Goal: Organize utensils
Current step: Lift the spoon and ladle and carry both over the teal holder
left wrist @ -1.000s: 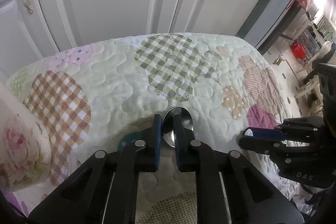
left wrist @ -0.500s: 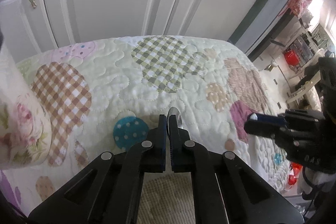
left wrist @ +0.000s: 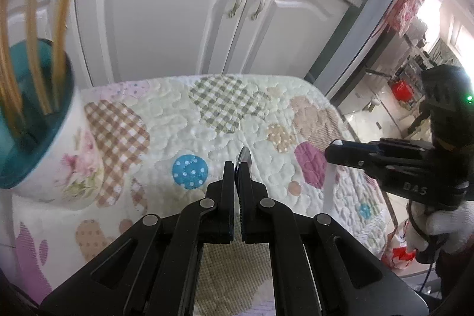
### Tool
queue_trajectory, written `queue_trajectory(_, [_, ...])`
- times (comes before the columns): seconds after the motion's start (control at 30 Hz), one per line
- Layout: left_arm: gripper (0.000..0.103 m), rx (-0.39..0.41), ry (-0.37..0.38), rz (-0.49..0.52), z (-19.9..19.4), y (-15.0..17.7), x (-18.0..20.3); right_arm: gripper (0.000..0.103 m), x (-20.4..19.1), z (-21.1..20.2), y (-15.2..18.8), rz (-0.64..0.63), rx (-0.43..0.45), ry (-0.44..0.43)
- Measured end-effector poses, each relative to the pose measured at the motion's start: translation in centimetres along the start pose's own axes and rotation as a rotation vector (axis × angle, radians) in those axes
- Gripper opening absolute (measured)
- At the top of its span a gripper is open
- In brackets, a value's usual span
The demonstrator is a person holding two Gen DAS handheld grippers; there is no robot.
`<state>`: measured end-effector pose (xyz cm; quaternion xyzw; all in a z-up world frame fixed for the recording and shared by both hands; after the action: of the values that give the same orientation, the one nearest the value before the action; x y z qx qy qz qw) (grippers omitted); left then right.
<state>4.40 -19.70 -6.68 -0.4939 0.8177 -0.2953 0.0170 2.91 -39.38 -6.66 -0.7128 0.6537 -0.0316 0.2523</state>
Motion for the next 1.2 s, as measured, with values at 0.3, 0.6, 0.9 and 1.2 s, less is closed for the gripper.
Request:
queue_trajectory(0.3, [0.001, 0.052, -0.012, 0.013, -3.5, 0.0, -0.2, 0.011, -2.0, -1.7, -0.4, -0.036, 0.035, 0.014])
queue_trajectory(0.6, [0.001, 0.100, -0.023, 0.001, -6.5, -0.2, -1.2, 0.009, -3.1, -2.8, -1.2, -0.056, 0.058, 0.018])
queue_trajectory(0.9, [0.001, 0.166, -0.055, -0.034, -10.5, -1.0, -3.3, 0.007, -4.9, -3.7, -2.8, -0.098, 0.079, 0.002])
queue_trajectory(1.2, [0.001, 0.280, -0.130, -0.080, -17.2, -2.4, -6.9, 0.007, -7.6, -6.5, -5.0, -0.143, 0.126, -0.067])
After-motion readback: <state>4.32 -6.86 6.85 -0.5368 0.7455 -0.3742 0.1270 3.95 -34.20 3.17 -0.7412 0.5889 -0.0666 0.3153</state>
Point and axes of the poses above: each gripper's, at about its wrist camera, not at the fingertips, and z roughly the way its jaws point, x to its right, y to its underside, the point moved 5 cm from there along z, roughly the way its jaws point, and after that the axes turned 8 degrees about -x, right-handed, at the moved point
